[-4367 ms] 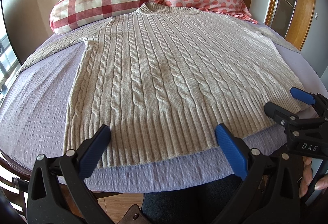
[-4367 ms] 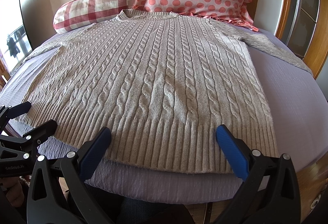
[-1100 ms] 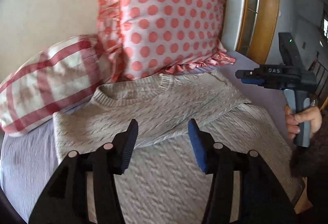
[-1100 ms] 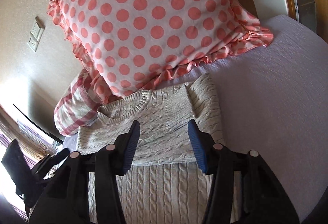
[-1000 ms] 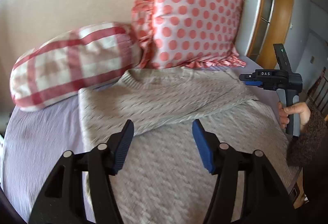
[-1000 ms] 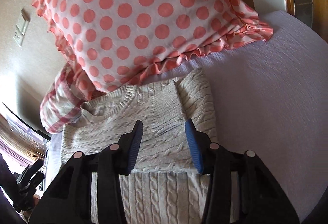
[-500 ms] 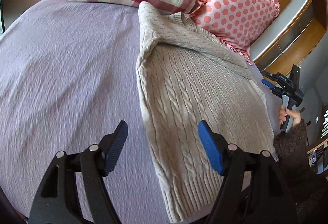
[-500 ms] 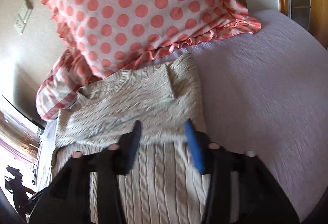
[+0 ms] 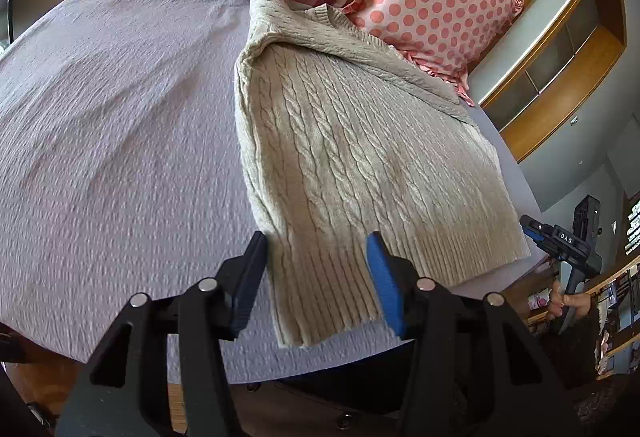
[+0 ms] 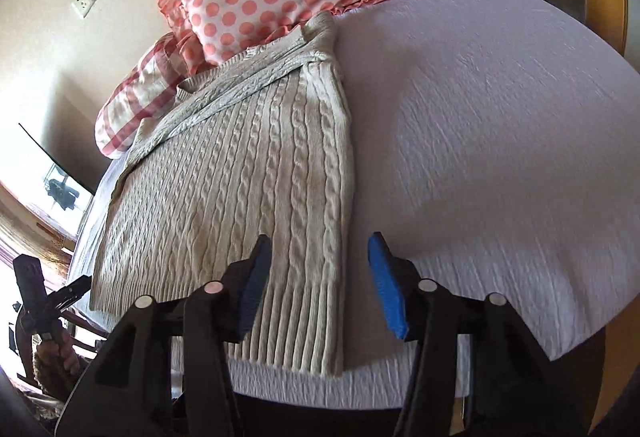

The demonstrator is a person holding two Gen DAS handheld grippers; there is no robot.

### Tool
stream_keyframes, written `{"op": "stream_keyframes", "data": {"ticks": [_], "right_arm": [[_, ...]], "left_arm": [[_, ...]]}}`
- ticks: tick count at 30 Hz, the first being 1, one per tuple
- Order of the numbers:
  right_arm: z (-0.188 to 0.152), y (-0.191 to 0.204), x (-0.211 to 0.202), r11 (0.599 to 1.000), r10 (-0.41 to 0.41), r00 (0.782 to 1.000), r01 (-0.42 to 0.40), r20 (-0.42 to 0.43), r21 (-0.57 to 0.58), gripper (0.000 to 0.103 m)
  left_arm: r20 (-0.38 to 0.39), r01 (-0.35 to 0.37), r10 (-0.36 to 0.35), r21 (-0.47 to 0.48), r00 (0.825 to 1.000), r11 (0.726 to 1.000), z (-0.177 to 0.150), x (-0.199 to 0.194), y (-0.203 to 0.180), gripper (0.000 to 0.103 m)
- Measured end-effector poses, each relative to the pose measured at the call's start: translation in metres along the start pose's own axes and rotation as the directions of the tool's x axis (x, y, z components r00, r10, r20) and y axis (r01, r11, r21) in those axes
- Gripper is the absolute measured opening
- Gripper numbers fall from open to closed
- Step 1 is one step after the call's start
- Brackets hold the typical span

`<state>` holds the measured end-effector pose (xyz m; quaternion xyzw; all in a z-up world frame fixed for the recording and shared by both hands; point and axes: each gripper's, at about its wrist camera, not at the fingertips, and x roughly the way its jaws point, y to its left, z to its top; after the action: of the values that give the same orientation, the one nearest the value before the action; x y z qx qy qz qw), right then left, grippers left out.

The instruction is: Fold small clothes

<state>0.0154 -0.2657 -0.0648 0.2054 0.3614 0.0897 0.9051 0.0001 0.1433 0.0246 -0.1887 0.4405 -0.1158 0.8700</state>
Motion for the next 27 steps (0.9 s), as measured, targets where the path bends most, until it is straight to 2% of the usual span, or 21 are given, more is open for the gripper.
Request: {"op": "stream_keyframes", "data": {"ticks": [2, 3, 4, 7, 10, 13, 15, 18, 20, 23, 27], "right_arm": [[-0.009, 0.003, 0.002, 0.998, 0.059, 0.998, -0.059, -0.029, -0.007, 0.026], [-0.013, 0.006, 0.002, 0.997, 0.074, 0.996, -0.075, -0.041, -0.023, 0.021], [-0.015, 0.009, 0.005, 0.994, 0.101, 0.993, -0.102, -0.055, -0.028, 0.009], [-0.012, 0.010, -0.003, 0.983, 0.184, 0.983, -0.184, 0.009, -0.005, 0.009], [0.015, 0.016, -0.020, 0.961, 0.274, 0.954, -0.276, 0.126, 0.005, 0.009], [0.060, 0.025, -0.032, 0.939, 0.337, 0.911, -0.344, 0.236, -0.009, 0.009], [0.101, 0.030, -0.029, 0.924, 0.369, 0.881, -0.383, 0.296, -0.010, 0.009], [0.166, 0.034, -0.005, 0.920, 0.362, 0.853, -0.391, 0.375, 0.000, 0.008], [0.206, 0.032, 0.025, 0.923, 0.334, 0.859, -0.381, 0.388, 0.047, 0.008], [0.254, 0.024, 0.086, 0.948, 0.231, 0.908, -0.291, 0.350, 0.130, 0.008], [0.283, 0.012, 0.167, 0.972, 0.017, 0.971, -0.072, 0.237, 0.223, 0.008]], "left_arm": [[-0.005, 0.017, -0.017, -0.022, 1.000, 1.000, -0.005, 0.000, 0.001, 0.028], [-0.014, 0.033, -0.034, -0.038, 0.999, 0.999, -0.007, 0.001, 0.002, 0.022], [-0.028, 0.058, -0.060, -0.057, 0.998, 0.997, -0.010, 0.004, 0.003, 0.012], [-0.018, 0.102, -0.104, -0.088, 0.994, 0.991, -0.010, 0.004, 0.007, 0.010], [0.024, 0.188, -0.187, -0.125, 0.982, 0.974, 0.009, -0.004, 0.013, 0.009], [0.112, 0.240, -0.226, -0.124, 0.968, 0.963, 0.057, -0.018, 0.018, 0.009], [0.165, 0.228, -0.209, -0.108, 0.964, 0.968, 0.101, -0.020, 0.018, 0.009], [0.233, 0.177, -0.151, -0.095, 0.961, 0.980, 0.174, -0.004, 0.017, 0.009], [0.246, 0.117, -0.088, -0.104, 0.965, 0.988, 0.217, 0.020, 0.019, 0.009], [0.206, 0.026, 0.006, -0.148, 0.979, 0.989, 0.269, 0.075, 0.028, 0.009], [0.119, -0.084, 0.111, -0.217, 0.987, 0.973, 0.305, 0.149, 0.045, 0.009]]}}
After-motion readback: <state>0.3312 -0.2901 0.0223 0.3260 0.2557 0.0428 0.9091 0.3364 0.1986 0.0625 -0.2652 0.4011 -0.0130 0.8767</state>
